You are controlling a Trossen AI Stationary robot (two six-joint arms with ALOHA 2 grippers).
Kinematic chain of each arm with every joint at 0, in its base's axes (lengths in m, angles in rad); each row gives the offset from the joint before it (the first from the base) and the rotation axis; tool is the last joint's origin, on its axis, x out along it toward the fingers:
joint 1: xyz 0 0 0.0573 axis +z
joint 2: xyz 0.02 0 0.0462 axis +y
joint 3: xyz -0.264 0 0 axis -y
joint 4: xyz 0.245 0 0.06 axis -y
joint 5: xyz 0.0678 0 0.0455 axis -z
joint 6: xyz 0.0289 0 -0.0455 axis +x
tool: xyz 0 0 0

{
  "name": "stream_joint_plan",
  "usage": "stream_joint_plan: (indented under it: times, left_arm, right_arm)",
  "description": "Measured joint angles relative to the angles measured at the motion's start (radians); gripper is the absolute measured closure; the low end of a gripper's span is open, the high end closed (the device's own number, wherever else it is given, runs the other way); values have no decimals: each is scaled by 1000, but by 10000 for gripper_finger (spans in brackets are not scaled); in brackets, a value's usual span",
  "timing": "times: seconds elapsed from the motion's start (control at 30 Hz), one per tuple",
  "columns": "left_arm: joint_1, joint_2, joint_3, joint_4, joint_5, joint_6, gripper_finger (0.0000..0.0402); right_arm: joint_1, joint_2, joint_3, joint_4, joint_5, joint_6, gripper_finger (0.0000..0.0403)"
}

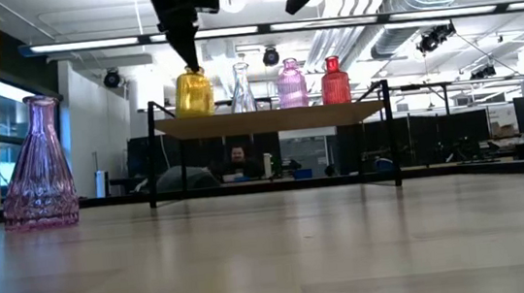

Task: Sort vases onto shelf
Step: Put the yellow vase on the shelf aligned with the other yellow vase

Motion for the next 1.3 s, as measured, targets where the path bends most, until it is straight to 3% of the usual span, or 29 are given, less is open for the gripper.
stream_joint_plan:
  times: [0.5,0.77,1.3]
  left_arm:
    - [3,-23,-5,16,2,-41,389]
    - [3,-23,-5,14,2,-51,350]
    - [4,-23,-4,-7,22,-76,344]
  right_arm:
    - [0,0,0,-20,0,0,363]
    - [0,0,0,-20,-1,0,363]
    - [0,0,0,-19,-1,5,363]
